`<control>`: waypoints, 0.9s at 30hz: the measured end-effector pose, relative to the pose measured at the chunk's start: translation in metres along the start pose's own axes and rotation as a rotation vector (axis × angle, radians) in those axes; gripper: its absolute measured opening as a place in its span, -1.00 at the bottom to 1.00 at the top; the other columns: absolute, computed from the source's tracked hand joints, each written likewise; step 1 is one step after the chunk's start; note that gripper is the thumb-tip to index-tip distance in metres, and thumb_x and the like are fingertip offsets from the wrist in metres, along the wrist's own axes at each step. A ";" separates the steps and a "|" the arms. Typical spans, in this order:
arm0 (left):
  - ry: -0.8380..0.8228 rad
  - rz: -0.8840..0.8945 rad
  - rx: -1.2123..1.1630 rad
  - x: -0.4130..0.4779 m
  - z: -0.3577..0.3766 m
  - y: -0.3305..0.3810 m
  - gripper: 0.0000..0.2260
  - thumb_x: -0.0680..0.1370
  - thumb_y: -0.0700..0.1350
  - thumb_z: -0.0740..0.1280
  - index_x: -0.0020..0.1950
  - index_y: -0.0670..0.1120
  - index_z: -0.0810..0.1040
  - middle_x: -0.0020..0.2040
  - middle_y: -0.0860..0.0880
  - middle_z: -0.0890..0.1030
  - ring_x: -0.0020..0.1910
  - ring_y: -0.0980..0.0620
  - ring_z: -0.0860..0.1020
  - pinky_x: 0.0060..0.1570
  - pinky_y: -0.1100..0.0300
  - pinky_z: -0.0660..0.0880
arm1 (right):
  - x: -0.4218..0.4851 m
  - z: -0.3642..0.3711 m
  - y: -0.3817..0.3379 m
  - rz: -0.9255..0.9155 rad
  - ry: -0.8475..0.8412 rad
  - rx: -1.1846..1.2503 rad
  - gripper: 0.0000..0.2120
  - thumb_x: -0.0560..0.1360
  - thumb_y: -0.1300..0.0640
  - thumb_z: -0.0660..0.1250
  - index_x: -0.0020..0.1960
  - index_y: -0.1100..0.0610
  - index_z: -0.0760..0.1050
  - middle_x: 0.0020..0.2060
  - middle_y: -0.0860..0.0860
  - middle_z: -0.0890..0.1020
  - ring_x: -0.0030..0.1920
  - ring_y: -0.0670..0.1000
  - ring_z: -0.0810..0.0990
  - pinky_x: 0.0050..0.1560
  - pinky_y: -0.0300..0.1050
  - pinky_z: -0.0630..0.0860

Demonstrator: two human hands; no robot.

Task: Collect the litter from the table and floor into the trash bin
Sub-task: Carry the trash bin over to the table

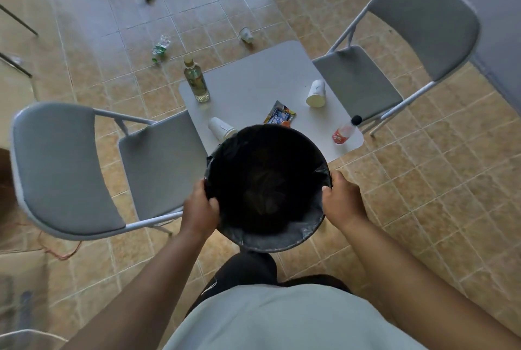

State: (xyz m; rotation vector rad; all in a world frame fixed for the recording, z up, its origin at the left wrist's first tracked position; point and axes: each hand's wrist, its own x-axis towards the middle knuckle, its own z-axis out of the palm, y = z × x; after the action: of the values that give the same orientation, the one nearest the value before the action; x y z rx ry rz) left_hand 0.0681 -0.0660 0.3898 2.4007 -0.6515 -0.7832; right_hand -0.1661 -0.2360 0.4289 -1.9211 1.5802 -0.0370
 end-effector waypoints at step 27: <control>0.553 -0.696 -0.367 -0.035 0.116 0.087 -0.74 0.53 -0.28 0.22 0.20 -0.12 0.43 0.02 -0.15 0.58 0.00 -0.20 0.53 -0.11 0.10 0.36 | 0.217 -0.017 -0.056 -0.638 -0.525 -0.294 -0.74 0.59 0.24 0.15 0.24 0.14 0.46 0.05 0.20 0.62 0.00 0.24 0.57 -0.08 -0.05 0.47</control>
State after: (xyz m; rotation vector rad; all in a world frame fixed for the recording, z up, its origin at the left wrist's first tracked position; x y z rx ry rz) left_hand -0.0553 -0.1487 0.3753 2.3187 0.5284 -0.3913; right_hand -0.0646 -0.4323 0.3906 -2.3414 0.6237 0.4160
